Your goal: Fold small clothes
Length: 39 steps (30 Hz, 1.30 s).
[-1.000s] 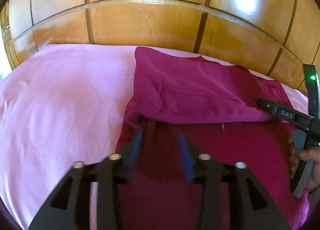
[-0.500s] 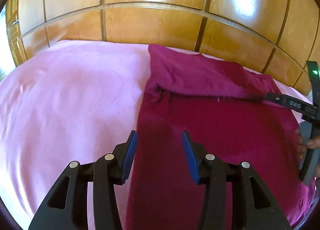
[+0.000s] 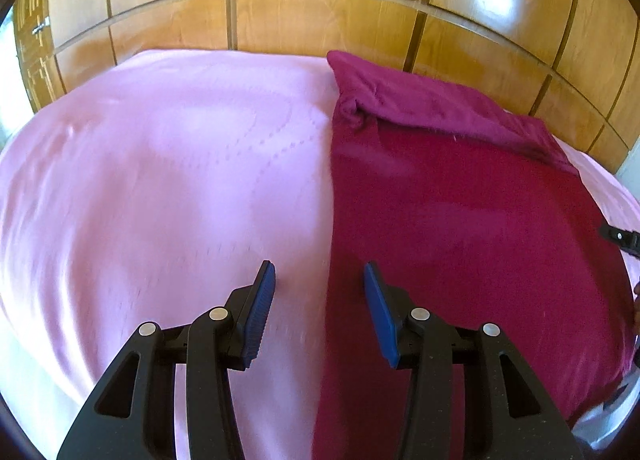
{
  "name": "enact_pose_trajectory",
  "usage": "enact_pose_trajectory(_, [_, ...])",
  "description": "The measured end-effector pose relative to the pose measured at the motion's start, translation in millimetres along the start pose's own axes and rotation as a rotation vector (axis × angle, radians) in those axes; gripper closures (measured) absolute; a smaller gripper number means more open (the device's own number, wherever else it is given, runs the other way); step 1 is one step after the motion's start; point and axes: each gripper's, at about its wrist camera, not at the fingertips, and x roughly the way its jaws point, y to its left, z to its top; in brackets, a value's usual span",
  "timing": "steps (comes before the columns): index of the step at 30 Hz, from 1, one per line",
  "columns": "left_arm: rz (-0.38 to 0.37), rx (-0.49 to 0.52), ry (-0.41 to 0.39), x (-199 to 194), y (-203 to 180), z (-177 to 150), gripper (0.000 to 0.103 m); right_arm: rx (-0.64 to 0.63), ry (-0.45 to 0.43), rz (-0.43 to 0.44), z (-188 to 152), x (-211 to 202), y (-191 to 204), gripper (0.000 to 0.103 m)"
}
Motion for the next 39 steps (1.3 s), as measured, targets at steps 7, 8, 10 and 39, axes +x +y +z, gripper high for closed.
enact_pose_trajectory(7, [-0.052, 0.030, 0.052, -18.4, 7.5, -27.3, 0.058, -0.008, 0.065, 0.061, -41.9, -29.5, -5.2, 0.023])
enact_pose_trajectory(8, [-0.062, 0.030, 0.063, -20.6, 8.6, -29.2, 0.058, -0.016, 0.078, 0.066, -46.3, -32.2, -4.5, 0.027])
enact_pose_trajectory(10, [-0.085, 0.025, 0.087, -26.0, 12.2, -34.3, 0.058, -0.033, 0.106, 0.076, -58.5, -40.1, -3.6, 0.032])
enact_pose_trajectory(39, [-0.570, -0.344, 0.126, 7.6, 35.9, 62.3, 0.099, 0.258, 0.033, 0.317, 28.5, -16.9, -36.6, 0.093])
